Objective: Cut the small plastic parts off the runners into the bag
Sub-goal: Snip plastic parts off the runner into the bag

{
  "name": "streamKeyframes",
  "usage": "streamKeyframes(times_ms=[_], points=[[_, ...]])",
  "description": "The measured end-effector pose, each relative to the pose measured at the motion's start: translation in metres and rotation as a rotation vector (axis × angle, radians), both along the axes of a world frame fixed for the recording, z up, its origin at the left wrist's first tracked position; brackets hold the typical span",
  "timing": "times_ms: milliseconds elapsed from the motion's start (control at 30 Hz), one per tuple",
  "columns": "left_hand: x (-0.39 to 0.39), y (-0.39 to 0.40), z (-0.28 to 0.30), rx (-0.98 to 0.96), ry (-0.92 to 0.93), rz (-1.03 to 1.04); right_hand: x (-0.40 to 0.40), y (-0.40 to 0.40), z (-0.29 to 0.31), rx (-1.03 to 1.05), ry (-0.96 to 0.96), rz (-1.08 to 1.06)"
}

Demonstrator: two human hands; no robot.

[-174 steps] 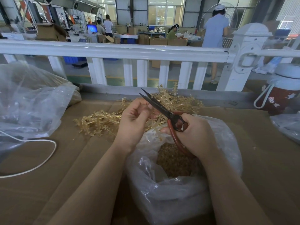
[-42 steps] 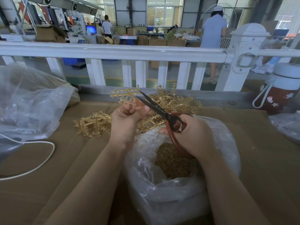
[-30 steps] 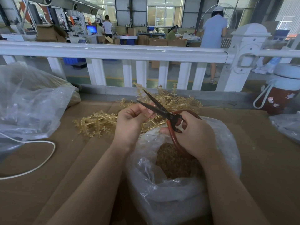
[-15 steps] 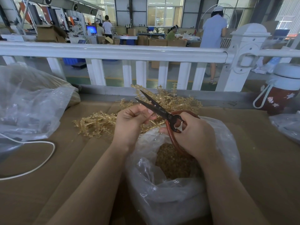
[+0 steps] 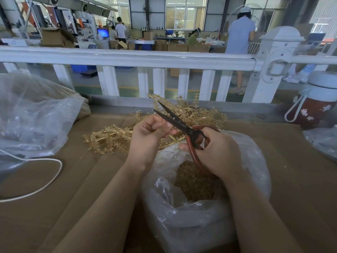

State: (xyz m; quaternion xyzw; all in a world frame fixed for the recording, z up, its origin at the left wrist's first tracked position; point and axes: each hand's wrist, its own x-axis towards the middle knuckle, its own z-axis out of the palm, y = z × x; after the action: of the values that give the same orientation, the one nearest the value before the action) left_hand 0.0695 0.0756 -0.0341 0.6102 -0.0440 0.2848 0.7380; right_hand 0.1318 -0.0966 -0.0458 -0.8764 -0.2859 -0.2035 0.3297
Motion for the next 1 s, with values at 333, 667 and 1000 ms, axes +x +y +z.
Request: streamKeyframes(times_ms=[333,667,1000], points=[[-0.0008,-0.0024,0.0004,0.066,-0.021,0.061,-0.0009,-0.0006,0.0003,-0.018,-0.043,-0.037],[-0.0008,-0.0035,0.0018,0.083,-0.024,0.032,-0.0015,-0.0006,0.0006,0.007,-0.090,-0.047],[-0.0029,-0.0048,0.0040,0.090,-0.030,0.006,-0.0017,-0.0016,0.0025,0.015,-0.077,-0.030]])
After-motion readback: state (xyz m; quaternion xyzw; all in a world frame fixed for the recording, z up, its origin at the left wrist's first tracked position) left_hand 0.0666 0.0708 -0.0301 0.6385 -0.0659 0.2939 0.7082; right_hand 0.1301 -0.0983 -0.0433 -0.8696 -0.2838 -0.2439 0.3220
